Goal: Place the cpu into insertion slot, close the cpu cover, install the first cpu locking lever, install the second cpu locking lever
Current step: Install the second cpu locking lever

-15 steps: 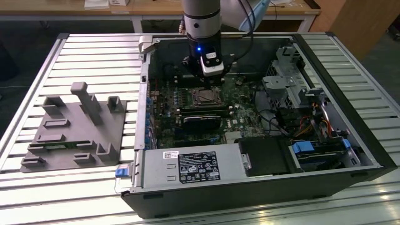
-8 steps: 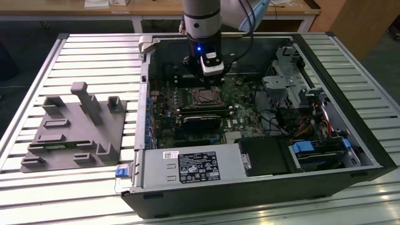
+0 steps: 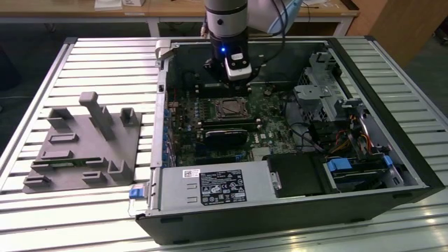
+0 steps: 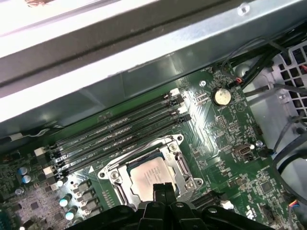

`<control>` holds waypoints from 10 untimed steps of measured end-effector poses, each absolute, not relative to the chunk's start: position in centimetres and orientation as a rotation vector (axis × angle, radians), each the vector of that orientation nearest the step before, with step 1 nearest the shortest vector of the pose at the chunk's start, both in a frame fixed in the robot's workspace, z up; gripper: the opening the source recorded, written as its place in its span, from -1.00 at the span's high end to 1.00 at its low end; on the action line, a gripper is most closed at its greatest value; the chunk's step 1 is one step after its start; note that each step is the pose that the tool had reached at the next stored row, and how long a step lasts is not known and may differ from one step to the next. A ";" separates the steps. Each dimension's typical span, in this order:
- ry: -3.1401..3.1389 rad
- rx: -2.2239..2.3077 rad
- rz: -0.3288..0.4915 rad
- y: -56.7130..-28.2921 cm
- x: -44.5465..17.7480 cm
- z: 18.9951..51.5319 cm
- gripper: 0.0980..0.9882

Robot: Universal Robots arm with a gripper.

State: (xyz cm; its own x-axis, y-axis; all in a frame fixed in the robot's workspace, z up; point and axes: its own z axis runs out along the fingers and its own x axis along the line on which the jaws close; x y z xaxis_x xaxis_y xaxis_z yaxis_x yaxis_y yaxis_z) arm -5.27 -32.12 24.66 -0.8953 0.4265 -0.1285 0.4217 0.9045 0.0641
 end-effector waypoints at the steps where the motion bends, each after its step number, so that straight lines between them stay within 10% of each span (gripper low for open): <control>1: 2.929 0.656 0.052 -32.1 -5.3 24.8 0.98; 10: 2.929 0.655 0.052 -32.2 -5.3 24.8 0.98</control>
State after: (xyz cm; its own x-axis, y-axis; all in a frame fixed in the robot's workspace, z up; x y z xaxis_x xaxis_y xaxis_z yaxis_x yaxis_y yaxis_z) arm -5.27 -32.18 24.84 -0.8954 0.4264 -0.1284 0.4216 0.9045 0.0639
